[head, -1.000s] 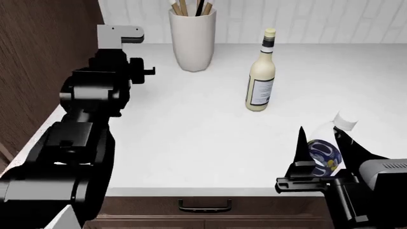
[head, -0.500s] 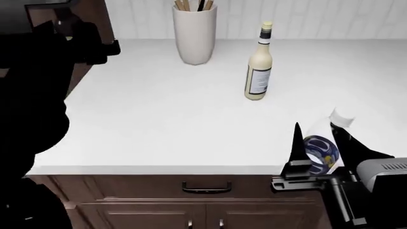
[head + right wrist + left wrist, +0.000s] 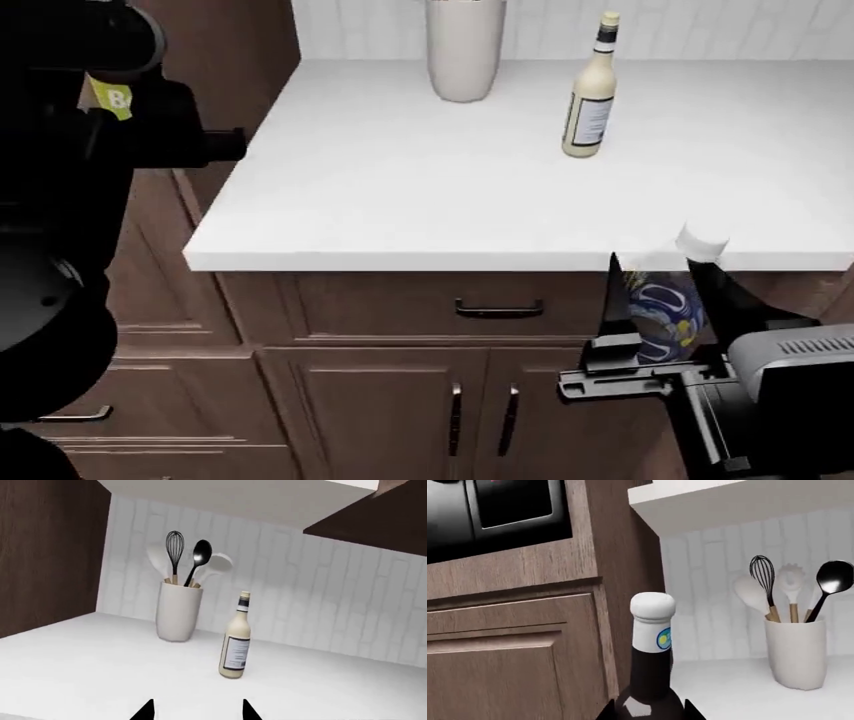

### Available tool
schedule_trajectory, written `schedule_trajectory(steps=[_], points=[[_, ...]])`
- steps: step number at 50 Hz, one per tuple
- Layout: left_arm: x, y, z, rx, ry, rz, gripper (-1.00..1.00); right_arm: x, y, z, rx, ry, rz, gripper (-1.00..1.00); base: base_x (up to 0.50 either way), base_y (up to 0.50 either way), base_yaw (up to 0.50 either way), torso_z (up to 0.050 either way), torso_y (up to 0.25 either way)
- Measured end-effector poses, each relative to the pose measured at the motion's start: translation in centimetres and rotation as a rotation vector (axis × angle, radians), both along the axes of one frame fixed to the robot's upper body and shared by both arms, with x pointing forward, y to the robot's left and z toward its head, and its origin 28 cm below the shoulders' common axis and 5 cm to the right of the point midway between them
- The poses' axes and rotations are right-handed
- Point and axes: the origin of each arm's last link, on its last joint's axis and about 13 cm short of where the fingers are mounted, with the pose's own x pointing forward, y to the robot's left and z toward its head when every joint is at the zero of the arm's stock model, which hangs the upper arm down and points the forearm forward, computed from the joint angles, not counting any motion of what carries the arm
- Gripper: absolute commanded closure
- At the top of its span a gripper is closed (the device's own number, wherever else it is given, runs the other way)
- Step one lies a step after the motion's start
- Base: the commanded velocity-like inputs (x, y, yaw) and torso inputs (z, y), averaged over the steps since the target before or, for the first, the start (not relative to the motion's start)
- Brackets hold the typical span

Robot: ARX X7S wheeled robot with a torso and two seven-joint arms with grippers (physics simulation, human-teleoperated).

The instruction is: Move the drinks to the dining counter.

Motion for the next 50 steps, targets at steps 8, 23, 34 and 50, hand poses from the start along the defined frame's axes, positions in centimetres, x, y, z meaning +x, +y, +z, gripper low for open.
schedule_trajectory(steps=[8,23,34,50], points=[[-0.15,-0.10,0.06,0.013,-0.006,-0.007,1.00,-0.02,0.04,0.07,-0.012,-0.003,-0.001,1.00,-0.28,0.50,0.00,0.000,0.000],[-0.25,-0.16,0.07,0.023,-0.008,-0.010,1.00,-0.17,-0.01,-0.03,-0.019,-0.005,-0.006,1.00,-0.27,0.50,0.00,0.000,0.000],[-0.28,-0.20,0.08,0.025,-0.009,-0.013,1.00,-0.24,-0.03,-0.08,-0.022,-0.005,-0.007,1.00,-0.27,0.50,0.00,0.001,0.000],[-0.39,-0.18,0.08,0.025,-0.012,-0.012,1.00,-0.22,0.04,-0.09,-0.031,-0.003,-0.001,1.00,-0.24,0.50,0.00,0.001,0.000]])
